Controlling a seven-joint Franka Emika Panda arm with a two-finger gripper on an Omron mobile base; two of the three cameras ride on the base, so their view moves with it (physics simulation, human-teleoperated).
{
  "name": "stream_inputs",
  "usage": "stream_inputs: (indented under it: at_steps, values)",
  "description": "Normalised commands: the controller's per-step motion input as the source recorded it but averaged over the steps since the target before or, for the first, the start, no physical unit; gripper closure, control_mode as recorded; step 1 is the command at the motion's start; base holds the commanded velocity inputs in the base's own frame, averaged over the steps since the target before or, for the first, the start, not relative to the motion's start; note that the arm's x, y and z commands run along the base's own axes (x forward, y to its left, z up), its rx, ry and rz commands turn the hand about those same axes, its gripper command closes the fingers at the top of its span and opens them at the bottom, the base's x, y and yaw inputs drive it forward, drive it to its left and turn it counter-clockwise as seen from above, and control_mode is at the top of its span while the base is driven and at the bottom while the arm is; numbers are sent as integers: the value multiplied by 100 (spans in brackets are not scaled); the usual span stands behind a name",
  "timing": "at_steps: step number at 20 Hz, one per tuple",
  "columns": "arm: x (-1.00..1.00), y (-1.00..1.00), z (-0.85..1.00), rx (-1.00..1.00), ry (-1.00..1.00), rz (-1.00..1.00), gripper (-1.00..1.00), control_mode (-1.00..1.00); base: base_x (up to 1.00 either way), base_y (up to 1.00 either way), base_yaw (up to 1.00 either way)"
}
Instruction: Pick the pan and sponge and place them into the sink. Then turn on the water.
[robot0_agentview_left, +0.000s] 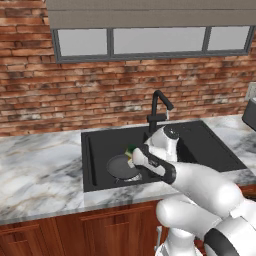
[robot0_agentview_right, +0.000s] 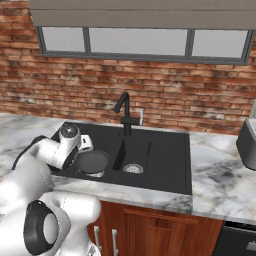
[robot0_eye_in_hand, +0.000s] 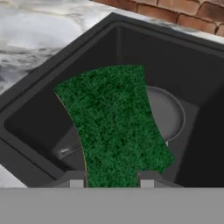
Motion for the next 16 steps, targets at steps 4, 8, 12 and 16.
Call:
stream_inputs:
  at_steps: [4,8,12,16]
  values:
    - [73,33,-66,-7,1,-9,100,-100,0,0,0]
    - [71,8,-74,-5,7,-11,100,-100,0,0,0]
    - [81,3,-49,-4,8,-15,100,-100,0,0,0]
    - [79,8,-36,-3,6,-15,100,-100,0,0,0]
